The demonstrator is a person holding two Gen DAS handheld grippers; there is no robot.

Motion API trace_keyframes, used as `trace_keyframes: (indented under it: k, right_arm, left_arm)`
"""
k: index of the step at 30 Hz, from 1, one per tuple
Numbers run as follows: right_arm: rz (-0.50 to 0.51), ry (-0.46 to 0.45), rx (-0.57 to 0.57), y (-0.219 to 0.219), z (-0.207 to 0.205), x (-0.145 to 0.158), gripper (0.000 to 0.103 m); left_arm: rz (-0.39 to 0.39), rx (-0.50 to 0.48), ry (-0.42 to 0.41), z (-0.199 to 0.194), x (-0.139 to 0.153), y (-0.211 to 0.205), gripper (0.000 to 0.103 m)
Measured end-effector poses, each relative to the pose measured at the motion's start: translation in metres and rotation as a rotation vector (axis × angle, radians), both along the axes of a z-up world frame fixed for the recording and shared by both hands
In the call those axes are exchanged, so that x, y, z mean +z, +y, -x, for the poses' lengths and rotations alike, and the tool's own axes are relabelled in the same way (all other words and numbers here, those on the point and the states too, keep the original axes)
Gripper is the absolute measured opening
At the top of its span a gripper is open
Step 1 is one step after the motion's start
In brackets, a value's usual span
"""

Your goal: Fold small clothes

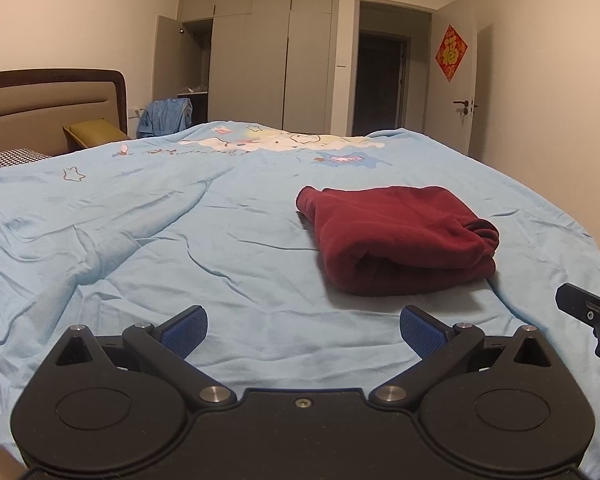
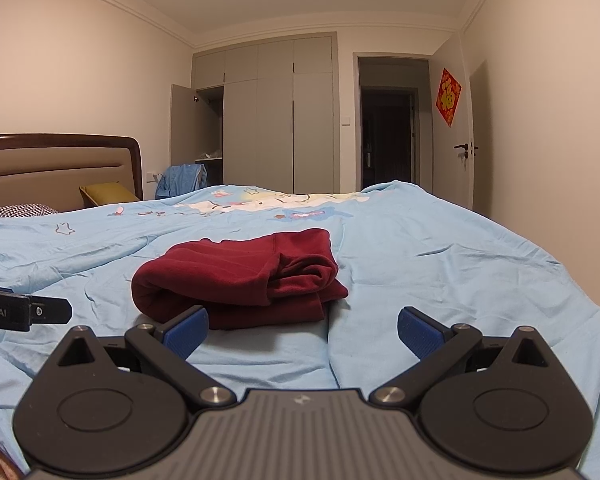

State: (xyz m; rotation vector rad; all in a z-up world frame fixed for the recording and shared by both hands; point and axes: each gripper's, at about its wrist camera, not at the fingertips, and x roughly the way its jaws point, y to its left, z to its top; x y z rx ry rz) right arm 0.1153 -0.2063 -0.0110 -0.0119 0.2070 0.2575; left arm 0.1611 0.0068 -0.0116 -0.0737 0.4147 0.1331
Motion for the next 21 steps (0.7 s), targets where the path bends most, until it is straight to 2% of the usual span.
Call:
trace_keyframes:
  k: [21]
  right_arm:
    - [0.003, 0.006, 0.005, -0.0005, 0.0001, 0.0, 0.103]
  left_arm:
    - [-0.012, 0.022, 0.002, 0.0012, 0.0017, 0.0002, 0.102]
